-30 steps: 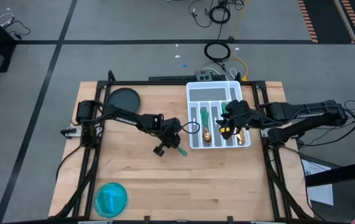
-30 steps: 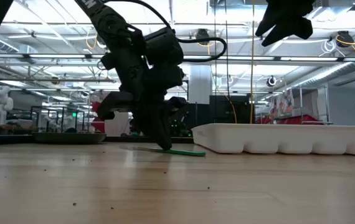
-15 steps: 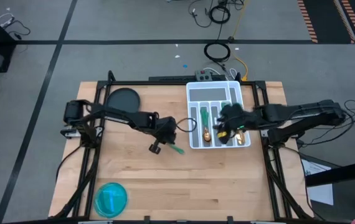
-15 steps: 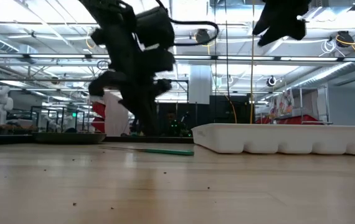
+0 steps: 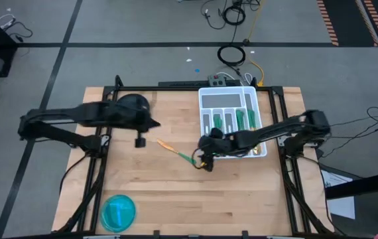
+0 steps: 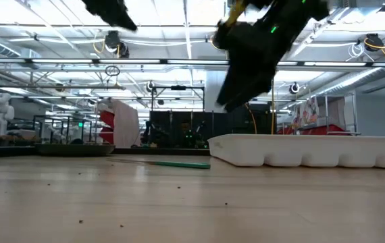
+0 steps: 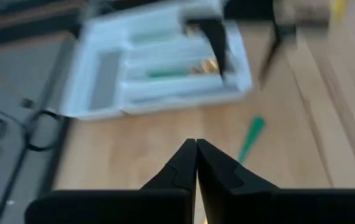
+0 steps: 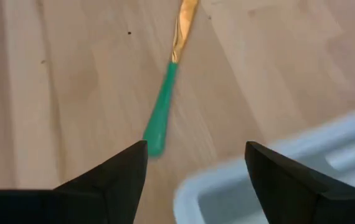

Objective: Sort silverware
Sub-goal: Put the green knife into the silverware tray

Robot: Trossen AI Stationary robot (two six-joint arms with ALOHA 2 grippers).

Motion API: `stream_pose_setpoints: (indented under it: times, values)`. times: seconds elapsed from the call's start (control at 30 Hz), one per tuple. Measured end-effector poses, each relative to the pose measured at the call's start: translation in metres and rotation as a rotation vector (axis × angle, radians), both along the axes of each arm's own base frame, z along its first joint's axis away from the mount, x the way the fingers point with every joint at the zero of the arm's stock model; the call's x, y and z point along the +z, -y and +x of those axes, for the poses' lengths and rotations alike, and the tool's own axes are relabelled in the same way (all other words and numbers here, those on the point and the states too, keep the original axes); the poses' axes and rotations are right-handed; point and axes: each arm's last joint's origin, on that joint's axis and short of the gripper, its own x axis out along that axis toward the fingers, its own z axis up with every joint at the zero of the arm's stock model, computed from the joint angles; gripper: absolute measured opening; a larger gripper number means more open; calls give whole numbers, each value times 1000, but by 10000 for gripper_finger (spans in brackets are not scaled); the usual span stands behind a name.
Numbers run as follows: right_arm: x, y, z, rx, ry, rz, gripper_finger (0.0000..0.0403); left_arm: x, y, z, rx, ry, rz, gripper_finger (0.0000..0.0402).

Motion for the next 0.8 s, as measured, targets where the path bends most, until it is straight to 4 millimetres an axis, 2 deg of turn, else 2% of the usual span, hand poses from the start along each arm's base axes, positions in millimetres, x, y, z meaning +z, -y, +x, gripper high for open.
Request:
stream_pose_setpoints:
  times: [0.1,0.23,0.53,0.67,0.8]
  values:
    - [-23,-1,20,28,43,8,270,17,1,-22,68,98,16,21]
    - [-35,-5,42,71,73,-20,279,26,2,-36,126,149,35,22]
    - [-64,5,92,96,22,-50,286,27,2,-39,154,159,31,22]
    - [-77,18,103,61,7,-47,286,27,2,-39,154,157,31,22]
    - [-92,29,105,1,-24,20,279,27,2,-39,154,157,30,22]
